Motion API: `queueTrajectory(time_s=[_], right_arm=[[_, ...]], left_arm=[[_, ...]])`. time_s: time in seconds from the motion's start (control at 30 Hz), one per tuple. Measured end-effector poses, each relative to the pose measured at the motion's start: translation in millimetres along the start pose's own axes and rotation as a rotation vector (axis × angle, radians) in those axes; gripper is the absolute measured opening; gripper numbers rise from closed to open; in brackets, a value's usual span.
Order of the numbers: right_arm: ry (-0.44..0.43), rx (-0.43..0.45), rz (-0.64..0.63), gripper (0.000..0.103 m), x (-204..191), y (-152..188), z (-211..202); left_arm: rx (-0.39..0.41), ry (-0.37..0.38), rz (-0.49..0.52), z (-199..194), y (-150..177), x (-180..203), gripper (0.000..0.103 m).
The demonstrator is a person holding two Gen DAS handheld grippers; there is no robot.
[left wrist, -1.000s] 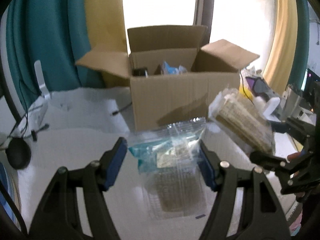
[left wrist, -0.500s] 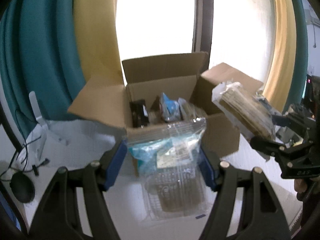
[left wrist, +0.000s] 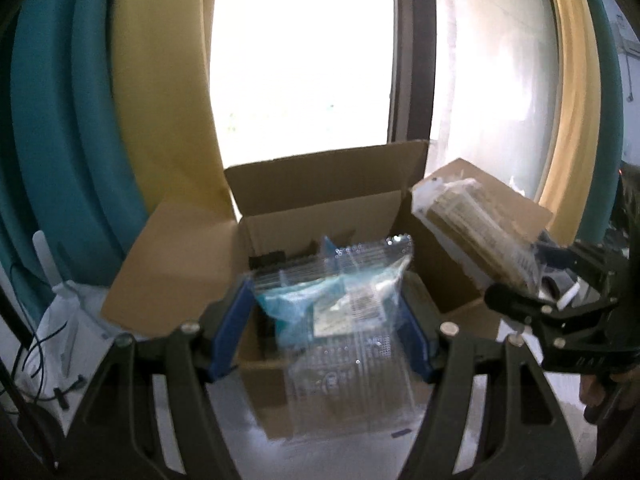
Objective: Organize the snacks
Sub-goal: 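Lift both bags into the cardboard box and open both tools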
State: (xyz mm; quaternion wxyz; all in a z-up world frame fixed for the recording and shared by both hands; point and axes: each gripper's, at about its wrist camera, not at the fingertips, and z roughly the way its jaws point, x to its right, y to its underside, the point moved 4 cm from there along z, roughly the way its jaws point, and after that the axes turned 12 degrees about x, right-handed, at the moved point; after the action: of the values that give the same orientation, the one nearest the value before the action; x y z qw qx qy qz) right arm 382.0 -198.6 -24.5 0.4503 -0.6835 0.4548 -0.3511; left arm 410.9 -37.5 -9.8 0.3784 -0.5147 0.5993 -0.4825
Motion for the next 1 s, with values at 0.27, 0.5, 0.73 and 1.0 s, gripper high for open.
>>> queueTrajectory(time_s=[0.27, 0.5, 0.73, 1.0], right_arm=[[0.035, 0.000, 0.031, 0.083, 10, -13, 36], [0.070, 0.001, 0.054, 0.083, 18, -20, 62], [0.088, 0.009, 0.102, 0.083, 24, -22, 89], [0.078, 0.023, 0.097, 0.085, 20, -26, 87]], left_arm=[[-0.007, 0.002, 0.006, 42, -10, -1, 0.069], [-0.028, 0.002, 0.006, 81, -11, -6, 0.069], [-0.085, -0.001, -0.030, 111, -9, -16, 0.075], [-0.042, -0.001, -0.037, 92, -16, -17, 0.093]])
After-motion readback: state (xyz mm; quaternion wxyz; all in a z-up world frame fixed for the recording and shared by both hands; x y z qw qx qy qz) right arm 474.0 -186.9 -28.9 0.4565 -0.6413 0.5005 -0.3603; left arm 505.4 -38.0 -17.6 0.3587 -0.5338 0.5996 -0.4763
